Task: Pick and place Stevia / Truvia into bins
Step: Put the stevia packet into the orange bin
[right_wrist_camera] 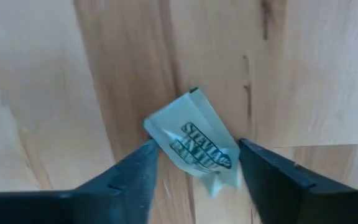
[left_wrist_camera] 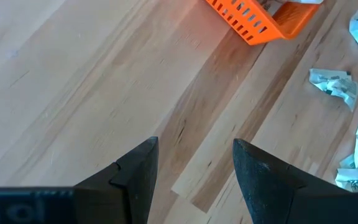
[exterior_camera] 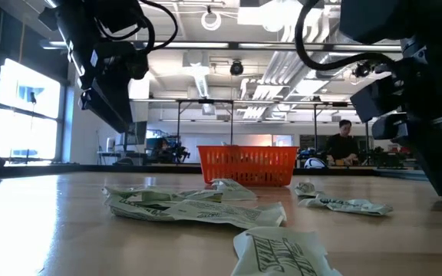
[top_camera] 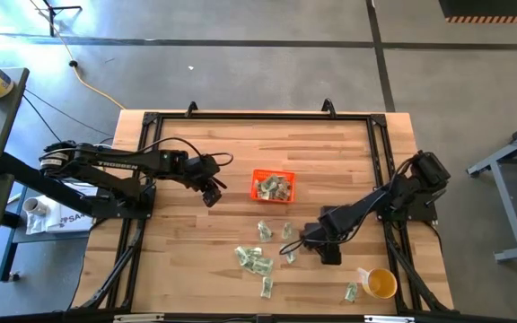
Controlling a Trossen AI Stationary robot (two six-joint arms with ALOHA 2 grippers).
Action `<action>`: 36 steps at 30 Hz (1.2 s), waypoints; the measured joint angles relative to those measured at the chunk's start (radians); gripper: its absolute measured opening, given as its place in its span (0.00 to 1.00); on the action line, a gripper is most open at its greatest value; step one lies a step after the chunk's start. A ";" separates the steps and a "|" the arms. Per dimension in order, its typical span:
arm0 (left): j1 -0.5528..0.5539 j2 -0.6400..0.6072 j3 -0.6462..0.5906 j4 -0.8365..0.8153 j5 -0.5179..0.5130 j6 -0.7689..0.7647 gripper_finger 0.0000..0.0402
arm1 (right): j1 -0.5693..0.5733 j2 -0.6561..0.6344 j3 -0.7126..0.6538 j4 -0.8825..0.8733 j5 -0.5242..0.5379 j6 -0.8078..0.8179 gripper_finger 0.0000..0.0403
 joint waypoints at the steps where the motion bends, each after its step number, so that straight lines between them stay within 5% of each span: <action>1: 0.000 0.000 0.000 -0.002 0.000 0.000 0.60 | -0.007 0.000 0.000 -0.002 0.011 0.000 0.48; 11: 0.000 0.000 0.000 -0.050 -0.010 0.042 0.60 | -0.116 -0.023 0.026 -0.014 0.048 0.196 0.03; 23: 0.001 0.000 0.000 -0.095 0.003 0.135 0.60 | -0.311 -0.086 0.311 -0.010 0.341 0.331 0.04; 30: 0.001 0.000 0.000 -0.090 0.019 0.193 0.60 | -0.500 0.017 0.333 0.136 0.196 0.271 0.06; 36: 0.000 0.000 0.000 -0.091 0.046 0.195 0.60 | -0.505 0.042 0.332 0.126 0.160 0.222 0.14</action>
